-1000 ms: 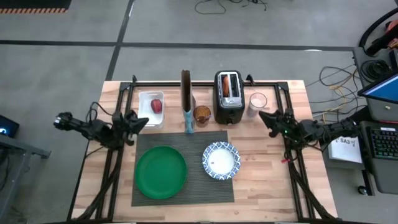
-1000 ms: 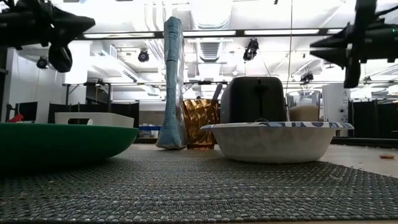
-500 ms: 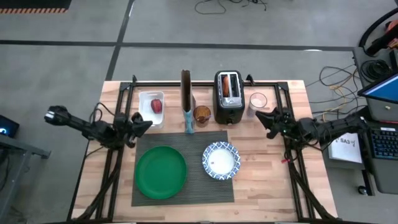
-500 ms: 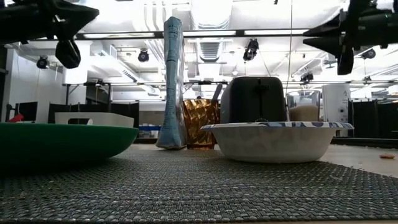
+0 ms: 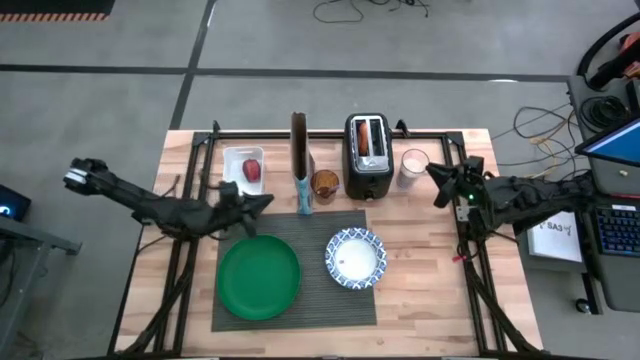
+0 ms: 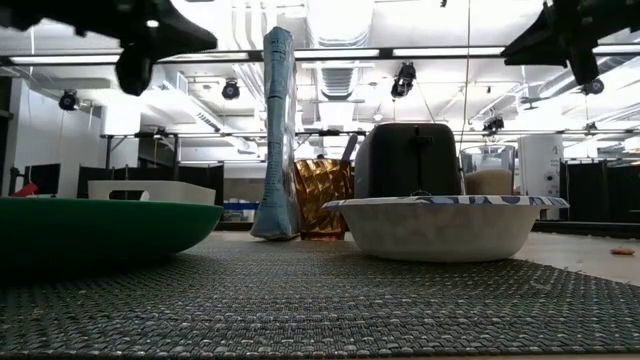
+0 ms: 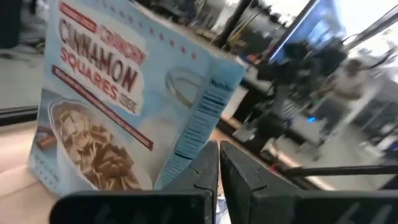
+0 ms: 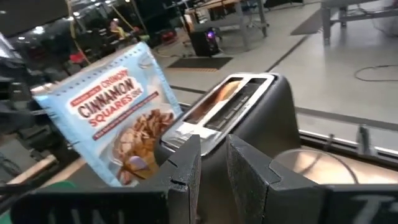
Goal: Arrange a breakfast setting
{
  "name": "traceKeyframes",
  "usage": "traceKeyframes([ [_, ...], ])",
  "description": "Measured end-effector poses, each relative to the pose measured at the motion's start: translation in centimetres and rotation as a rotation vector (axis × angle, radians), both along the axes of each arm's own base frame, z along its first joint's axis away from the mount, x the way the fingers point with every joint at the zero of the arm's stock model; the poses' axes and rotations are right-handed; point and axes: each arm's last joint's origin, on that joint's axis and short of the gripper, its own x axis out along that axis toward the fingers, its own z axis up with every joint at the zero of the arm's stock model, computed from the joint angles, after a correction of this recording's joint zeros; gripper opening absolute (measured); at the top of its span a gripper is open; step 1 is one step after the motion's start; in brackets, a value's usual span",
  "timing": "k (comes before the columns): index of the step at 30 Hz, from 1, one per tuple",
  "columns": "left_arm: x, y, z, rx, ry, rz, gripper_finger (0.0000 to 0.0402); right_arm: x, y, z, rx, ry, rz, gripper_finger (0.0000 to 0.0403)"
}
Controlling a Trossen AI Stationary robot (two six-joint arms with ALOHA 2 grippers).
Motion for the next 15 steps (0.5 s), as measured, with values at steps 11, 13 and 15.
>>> traceKeyframes([
  [11,6.6,-2.3,-1.2,-0.122,0.42,0.14,0.0,0.4,0.1,-2.6,-0.009,0.069,-0.011,0.0068],
  [13,7.7,-2.8,-1.7,-0.137,0.491,0.147,0.0,0.4,0.0,-2.3,-0.012,0.059,-0.018,0.0068],
  [15,9.0,-3.3,-2.1,-0.136,0.544,0.16,0.0,0.3,0.0,-2.2,-0.014,0.061,-0.018,0.0068],
])
